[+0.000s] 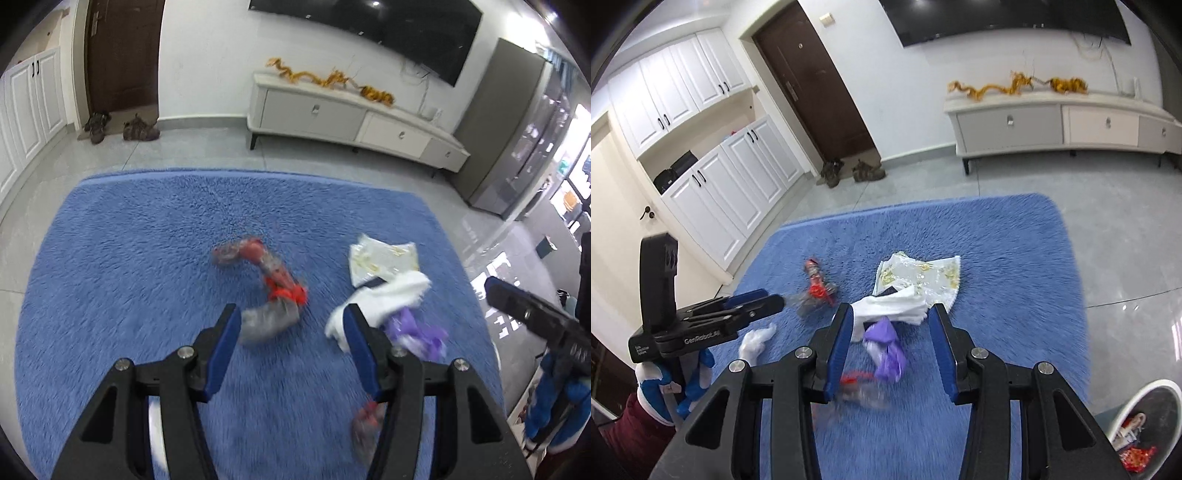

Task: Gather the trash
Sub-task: 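Grasp the red-tied clear plastic bag with the left tool while the right tool grasps the purple wrapper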

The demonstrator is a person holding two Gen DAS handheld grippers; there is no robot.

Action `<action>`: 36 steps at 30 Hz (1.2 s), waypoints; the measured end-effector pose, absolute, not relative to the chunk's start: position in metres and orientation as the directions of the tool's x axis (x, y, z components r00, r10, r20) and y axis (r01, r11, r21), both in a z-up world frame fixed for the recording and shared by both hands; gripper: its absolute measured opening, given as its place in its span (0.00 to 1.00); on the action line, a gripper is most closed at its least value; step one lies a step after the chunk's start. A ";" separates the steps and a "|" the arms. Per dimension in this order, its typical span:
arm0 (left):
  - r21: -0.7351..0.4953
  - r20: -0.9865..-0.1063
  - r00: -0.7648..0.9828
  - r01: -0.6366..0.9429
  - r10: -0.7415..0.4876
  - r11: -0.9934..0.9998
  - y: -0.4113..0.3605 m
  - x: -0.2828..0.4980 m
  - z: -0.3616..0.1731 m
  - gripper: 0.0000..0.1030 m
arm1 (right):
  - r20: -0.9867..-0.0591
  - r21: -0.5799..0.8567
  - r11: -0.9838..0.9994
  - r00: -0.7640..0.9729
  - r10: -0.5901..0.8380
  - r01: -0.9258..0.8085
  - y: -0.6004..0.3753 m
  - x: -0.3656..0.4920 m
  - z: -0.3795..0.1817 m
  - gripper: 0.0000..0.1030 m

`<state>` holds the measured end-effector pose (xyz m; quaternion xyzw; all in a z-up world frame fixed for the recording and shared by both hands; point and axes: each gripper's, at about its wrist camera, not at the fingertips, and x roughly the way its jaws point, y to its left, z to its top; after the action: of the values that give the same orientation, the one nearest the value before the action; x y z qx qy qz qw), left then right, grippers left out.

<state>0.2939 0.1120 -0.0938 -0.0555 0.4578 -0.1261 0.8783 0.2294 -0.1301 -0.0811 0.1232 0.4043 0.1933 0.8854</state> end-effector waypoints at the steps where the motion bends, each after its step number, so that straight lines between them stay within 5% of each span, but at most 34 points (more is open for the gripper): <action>1: -0.209 -0.797 0.543 0.162 -0.264 0.964 0.110 0.299 -0.098 0.54 | -0.675 0.373 0.895 0.590 0.442 -0.244 -0.125 0.238 -0.086 0.41; 12: -0.235 -0.838 0.485 0.096 -0.252 0.967 0.104 0.329 -0.137 0.53 | -0.713 0.366 0.895 0.540 0.447 -0.257 -0.105 0.281 -0.132 0.42; 16: -0.257 -0.832 0.486 0.091 -0.268 0.962 0.104 0.327 -0.143 0.40 | -0.719 0.379 0.892 0.527 0.452 -0.248 -0.106 0.284 -0.142 0.42; 18: -0.266 -0.829 0.486 0.094 -0.277 0.959 0.104 0.326 -0.144 0.31 | -0.721 0.386 0.889 0.522 0.457 -0.246 -0.106 0.285 -0.145 0.37; 21: -0.300 -0.820 0.483 0.097 -0.308 0.949 0.106 0.321 -0.142 0.19 | -0.717 0.393 0.883 0.516 0.469 -0.256 -0.103 0.286 -0.148 0.06; 36: -0.302 -0.745 0.578 0.152 -0.333 0.941 0.115 0.269 -0.092 0.13 | -0.623 0.349 0.880 0.622 0.474 -0.321 -0.109 0.240 -0.090 0.01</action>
<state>0.2685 0.1151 -0.0916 -0.1031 0.4383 -0.1375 0.8822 0.2403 -0.1090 -0.0905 0.1022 0.3737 0.2223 0.8947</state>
